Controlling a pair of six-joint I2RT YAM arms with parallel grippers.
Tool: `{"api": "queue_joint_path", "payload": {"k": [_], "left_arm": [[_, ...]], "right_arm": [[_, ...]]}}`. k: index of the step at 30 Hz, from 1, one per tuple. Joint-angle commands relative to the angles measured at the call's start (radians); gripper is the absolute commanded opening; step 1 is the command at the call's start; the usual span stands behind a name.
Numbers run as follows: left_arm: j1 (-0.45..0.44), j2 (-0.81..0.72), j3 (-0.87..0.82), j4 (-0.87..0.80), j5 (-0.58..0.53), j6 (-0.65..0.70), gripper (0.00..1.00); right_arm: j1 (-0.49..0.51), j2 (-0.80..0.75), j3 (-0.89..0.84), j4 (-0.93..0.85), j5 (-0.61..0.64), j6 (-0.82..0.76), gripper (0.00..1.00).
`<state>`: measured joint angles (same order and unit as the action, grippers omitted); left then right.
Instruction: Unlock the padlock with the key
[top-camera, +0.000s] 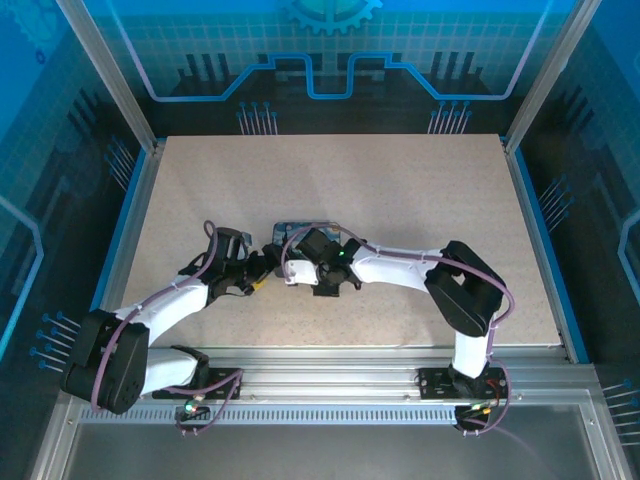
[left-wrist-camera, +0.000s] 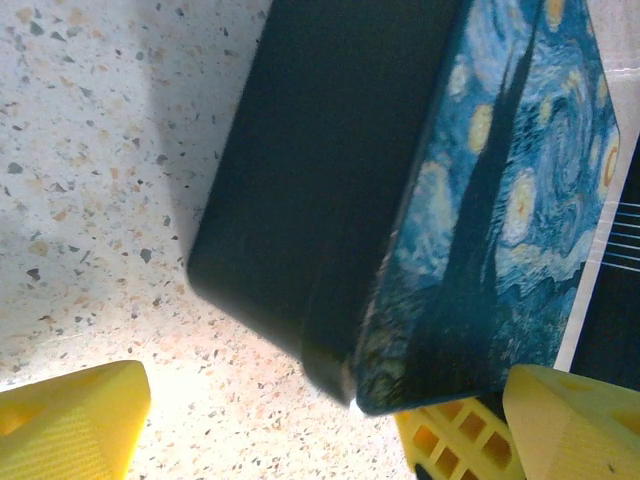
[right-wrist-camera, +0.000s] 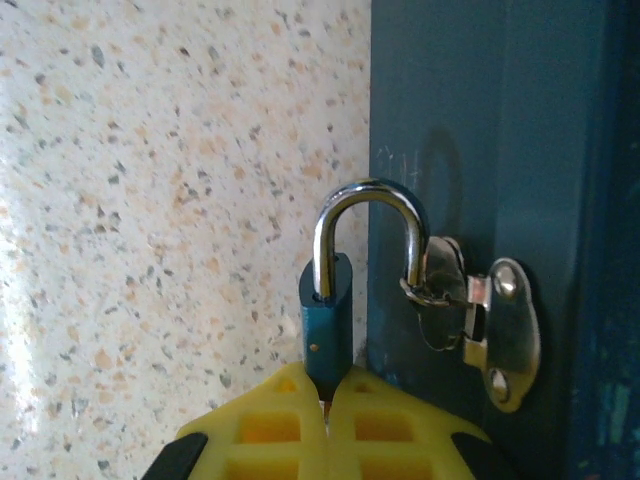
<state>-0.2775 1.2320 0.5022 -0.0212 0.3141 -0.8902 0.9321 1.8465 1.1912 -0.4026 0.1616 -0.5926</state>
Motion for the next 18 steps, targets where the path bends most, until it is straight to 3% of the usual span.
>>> {"api": "queue_joint_path", "payload": {"k": [1, 8, 18], "left_arm": [[-0.002, -0.020, 0.002, -0.010, 0.016, 0.005, 0.92], [0.000, -0.020, 0.012, -0.031, -0.017, 0.009, 0.92], [0.017, 0.012, 0.061, -0.012, -0.105, 0.044, 0.77]], "right_arm": [[0.024, -0.010, -0.010, 0.098, 0.030, -0.053, 0.00], [0.016, -0.025, -0.009, 0.111, 0.047, -0.060, 0.00], [0.014, -0.045, -0.040, 0.131, 0.024, -0.020, 0.00]]}}
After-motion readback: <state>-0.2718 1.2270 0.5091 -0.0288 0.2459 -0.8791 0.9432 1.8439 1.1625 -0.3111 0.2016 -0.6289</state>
